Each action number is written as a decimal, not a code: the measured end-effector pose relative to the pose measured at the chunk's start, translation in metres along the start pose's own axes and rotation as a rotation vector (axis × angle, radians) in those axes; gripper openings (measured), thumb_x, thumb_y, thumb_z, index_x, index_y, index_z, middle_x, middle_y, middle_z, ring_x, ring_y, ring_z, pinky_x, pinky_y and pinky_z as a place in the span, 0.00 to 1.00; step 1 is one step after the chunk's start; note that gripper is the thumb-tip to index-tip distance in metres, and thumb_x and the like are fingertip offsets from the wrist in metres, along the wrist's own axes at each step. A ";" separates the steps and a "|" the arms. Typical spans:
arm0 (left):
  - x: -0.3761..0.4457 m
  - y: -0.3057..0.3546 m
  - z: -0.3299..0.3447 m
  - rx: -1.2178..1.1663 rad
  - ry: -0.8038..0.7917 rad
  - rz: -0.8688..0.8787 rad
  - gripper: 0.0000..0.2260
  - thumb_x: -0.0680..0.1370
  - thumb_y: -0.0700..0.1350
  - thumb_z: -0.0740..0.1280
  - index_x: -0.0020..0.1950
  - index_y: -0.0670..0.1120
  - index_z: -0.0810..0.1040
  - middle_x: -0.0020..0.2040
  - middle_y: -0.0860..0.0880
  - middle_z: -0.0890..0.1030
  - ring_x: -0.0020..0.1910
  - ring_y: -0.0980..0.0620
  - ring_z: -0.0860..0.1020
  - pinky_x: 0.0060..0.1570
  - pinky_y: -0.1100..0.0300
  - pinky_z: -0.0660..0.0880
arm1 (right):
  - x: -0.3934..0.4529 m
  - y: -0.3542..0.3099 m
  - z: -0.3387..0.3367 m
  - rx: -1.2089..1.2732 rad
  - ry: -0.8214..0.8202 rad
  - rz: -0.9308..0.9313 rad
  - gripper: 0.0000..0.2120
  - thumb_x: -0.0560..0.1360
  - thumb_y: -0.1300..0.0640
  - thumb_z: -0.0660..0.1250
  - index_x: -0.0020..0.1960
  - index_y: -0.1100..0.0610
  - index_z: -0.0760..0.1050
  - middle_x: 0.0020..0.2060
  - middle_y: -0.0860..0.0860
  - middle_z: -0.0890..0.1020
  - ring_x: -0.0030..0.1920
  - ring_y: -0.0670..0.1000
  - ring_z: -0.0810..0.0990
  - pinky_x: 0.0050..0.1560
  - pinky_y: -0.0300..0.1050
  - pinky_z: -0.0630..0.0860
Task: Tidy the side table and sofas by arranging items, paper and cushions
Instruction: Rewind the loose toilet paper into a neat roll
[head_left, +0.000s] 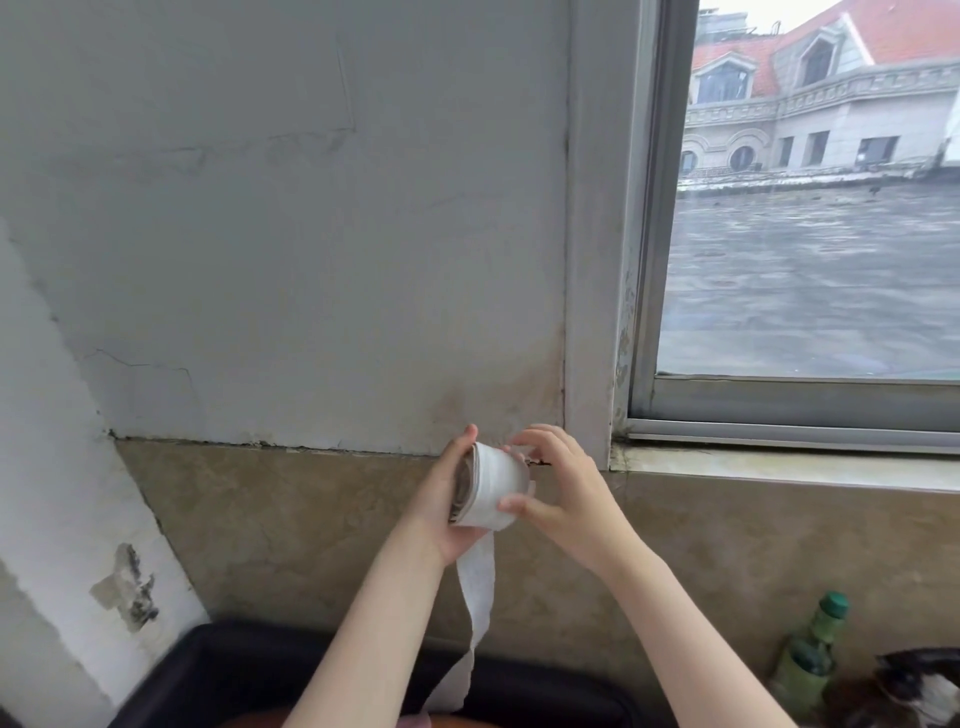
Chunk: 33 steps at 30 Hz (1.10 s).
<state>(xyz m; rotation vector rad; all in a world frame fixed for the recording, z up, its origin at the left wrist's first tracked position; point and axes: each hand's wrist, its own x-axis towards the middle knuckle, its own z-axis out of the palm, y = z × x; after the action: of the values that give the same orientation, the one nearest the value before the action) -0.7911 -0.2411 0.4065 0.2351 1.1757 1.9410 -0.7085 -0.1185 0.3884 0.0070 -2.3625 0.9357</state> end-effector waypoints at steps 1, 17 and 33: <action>0.001 0.000 0.001 -0.056 0.033 0.011 0.23 0.71 0.57 0.66 0.50 0.38 0.80 0.41 0.42 0.83 0.38 0.46 0.81 0.41 0.55 0.77 | 0.000 0.000 0.001 -0.058 -0.054 -0.028 0.34 0.62 0.39 0.72 0.65 0.45 0.67 0.60 0.31 0.63 0.63 0.35 0.62 0.62 0.39 0.59; 0.003 0.007 0.002 0.238 0.034 -0.184 0.30 0.80 0.62 0.48 0.52 0.38 0.77 0.38 0.41 0.84 0.35 0.46 0.83 0.39 0.53 0.76 | -0.003 -0.008 -0.023 0.442 -0.344 0.099 0.25 0.57 0.52 0.77 0.53 0.48 0.75 0.46 0.46 0.78 0.48 0.48 0.78 0.45 0.44 0.78; 0.006 -0.001 0.017 -0.110 0.092 -0.045 0.20 0.78 0.56 0.60 0.48 0.39 0.80 0.38 0.41 0.81 0.37 0.44 0.81 0.38 0.54 0.77 | -0.003 -0.001 -0.002 -0.030 -0.107 -0.078 0.39 0.60 0.52 0.78 0.63 0.37 0.60 0.61 0.27 0.62 0.64 0.26 0.56 0.66 0.37 0.54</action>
<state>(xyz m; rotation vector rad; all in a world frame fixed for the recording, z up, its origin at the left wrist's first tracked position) -0.7854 -0.2252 0.4131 0.0612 1.1187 1.9880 -0.7045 -0.1186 0.3888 0.1400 -2.4554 0.8828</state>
